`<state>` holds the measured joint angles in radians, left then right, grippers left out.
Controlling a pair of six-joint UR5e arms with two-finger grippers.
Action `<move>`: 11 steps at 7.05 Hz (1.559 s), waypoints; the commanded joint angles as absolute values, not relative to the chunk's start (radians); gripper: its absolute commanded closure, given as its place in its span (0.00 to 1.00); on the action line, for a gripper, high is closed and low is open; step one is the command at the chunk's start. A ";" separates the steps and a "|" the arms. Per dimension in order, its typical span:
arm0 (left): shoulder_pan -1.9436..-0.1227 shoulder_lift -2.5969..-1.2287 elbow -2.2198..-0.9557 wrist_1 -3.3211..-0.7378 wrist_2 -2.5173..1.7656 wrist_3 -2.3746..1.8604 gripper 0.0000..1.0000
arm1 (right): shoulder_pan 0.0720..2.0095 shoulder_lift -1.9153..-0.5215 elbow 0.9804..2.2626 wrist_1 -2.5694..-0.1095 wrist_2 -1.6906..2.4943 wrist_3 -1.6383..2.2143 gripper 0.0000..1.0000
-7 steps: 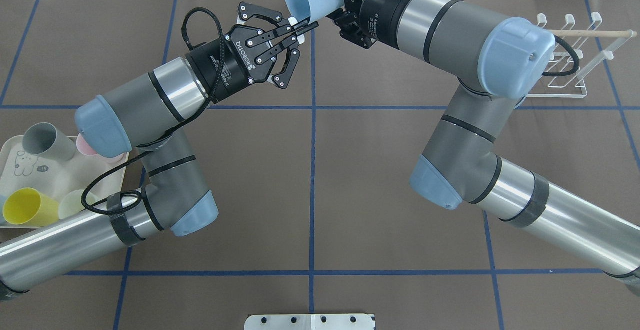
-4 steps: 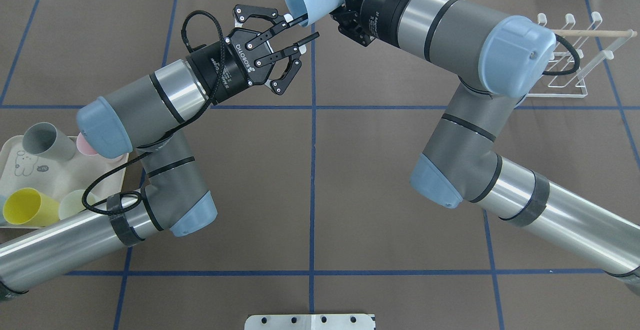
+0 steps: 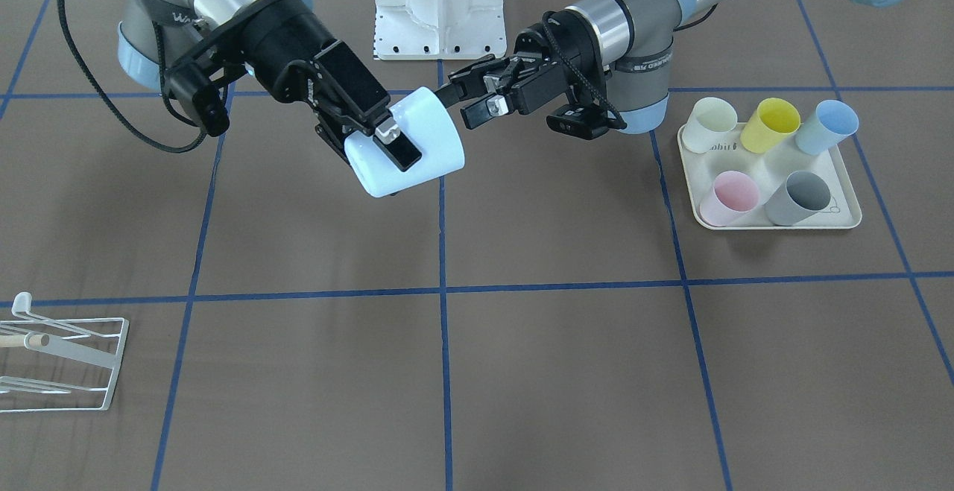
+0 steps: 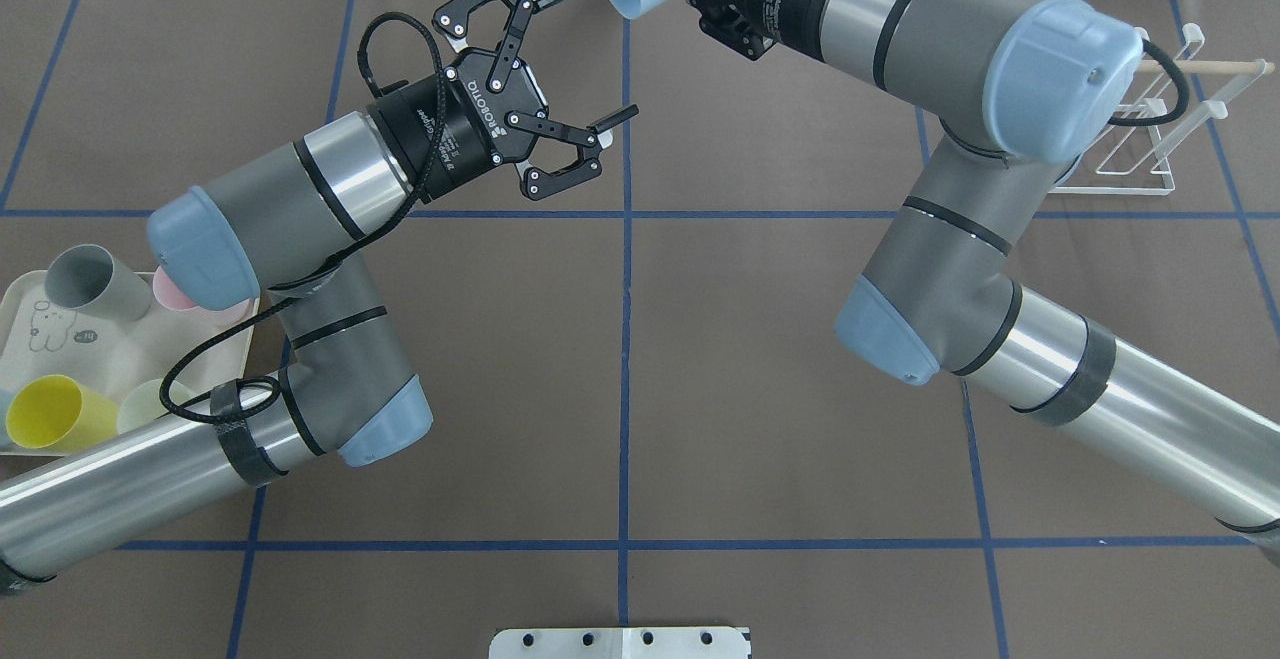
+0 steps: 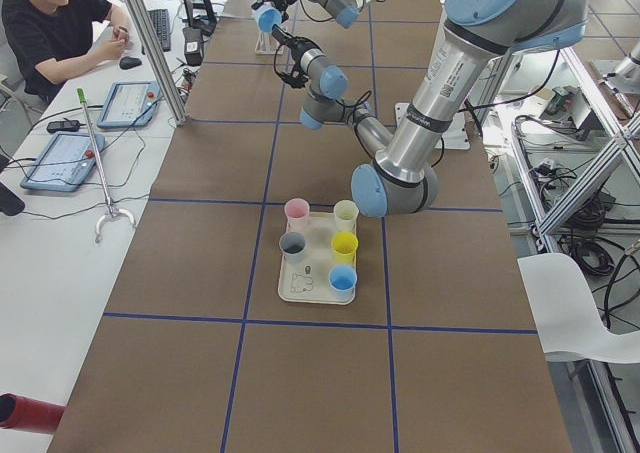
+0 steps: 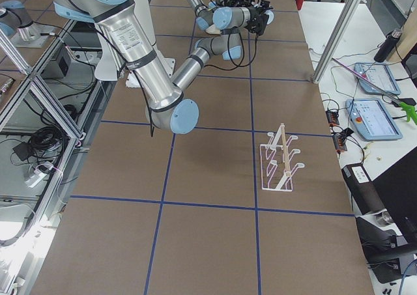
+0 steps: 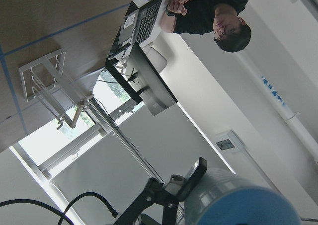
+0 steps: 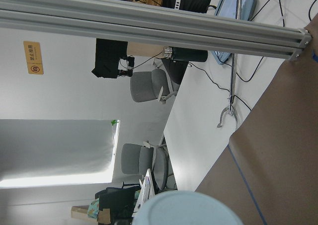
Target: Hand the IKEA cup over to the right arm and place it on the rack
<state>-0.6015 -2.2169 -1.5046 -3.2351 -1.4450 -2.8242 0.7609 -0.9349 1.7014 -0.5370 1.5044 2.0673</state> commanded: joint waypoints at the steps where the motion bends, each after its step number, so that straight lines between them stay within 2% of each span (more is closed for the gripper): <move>1: -0.609 -2.218 -1.506 -3.232 -1.451 -2.761 0.01 | 0.821 -0.949 1.642 -0.549 1.532 1.943 1.00; 3: -0.627 -2.217 -1.508 -3.189 -1.508 -2.552 0.01 | 0.860 -1.073 1.643 -0.564 1.548 1.714 1.00; 5: -0.723 -2.217 -1.519 -3.056 -1.660 -2.340 0.03 | 0.955 -1.176 1.692 -0.691 1.612 1.550 1.00; 7: -0.840 -2.163 -1.523 -2.984 -1.837 -2.162 0.03 | 1.043 -1.315 1.720 -0.736 1.615 1.278 1.00; 9: -1.022 -2.074 -1.519 -2.961 -2.114 -1.995 0.02 | 1.116 -1.383 1.715 -0.739 1.602 1.102 1.00; 11: -1.179 -2.059 -1.517 -2.855 -2.332 -1.846 0.02 | 1.164 -1.449 1.724 -0.739 1.522 0.891 1.00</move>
